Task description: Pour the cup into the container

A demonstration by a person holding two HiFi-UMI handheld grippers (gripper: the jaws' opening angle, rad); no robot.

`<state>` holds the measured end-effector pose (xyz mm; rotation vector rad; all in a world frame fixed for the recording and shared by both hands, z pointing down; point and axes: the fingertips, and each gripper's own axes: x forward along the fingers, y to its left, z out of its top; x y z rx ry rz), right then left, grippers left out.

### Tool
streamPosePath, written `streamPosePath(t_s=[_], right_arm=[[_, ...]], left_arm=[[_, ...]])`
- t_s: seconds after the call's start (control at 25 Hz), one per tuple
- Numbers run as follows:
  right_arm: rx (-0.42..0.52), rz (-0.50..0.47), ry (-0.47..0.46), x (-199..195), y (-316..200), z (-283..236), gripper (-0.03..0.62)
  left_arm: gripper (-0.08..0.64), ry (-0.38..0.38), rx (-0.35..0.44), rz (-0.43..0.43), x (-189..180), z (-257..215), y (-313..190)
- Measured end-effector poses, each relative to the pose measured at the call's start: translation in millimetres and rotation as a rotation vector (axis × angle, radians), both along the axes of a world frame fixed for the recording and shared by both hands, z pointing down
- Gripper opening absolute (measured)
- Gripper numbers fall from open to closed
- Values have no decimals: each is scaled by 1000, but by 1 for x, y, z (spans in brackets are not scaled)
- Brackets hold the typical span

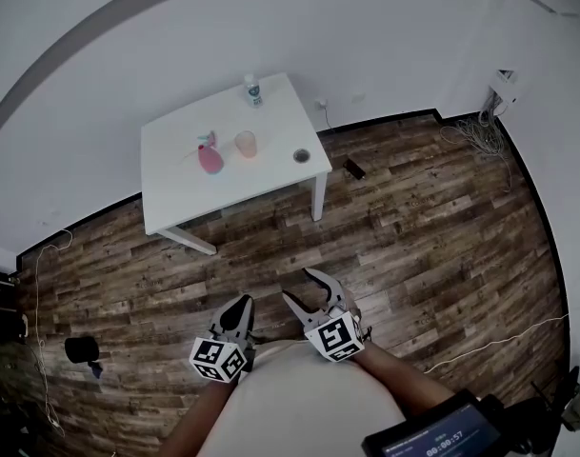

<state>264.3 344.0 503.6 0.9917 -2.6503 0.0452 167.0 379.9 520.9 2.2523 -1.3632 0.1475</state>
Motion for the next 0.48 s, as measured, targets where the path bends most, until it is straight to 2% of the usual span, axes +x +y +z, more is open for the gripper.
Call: streamPosePath(t_s=[0.48], right_arm=[[-5, 4, 10, 0, 3, 3, 259]], left_arm=[[9, 17, 1, 14, 2, 2, 3]])
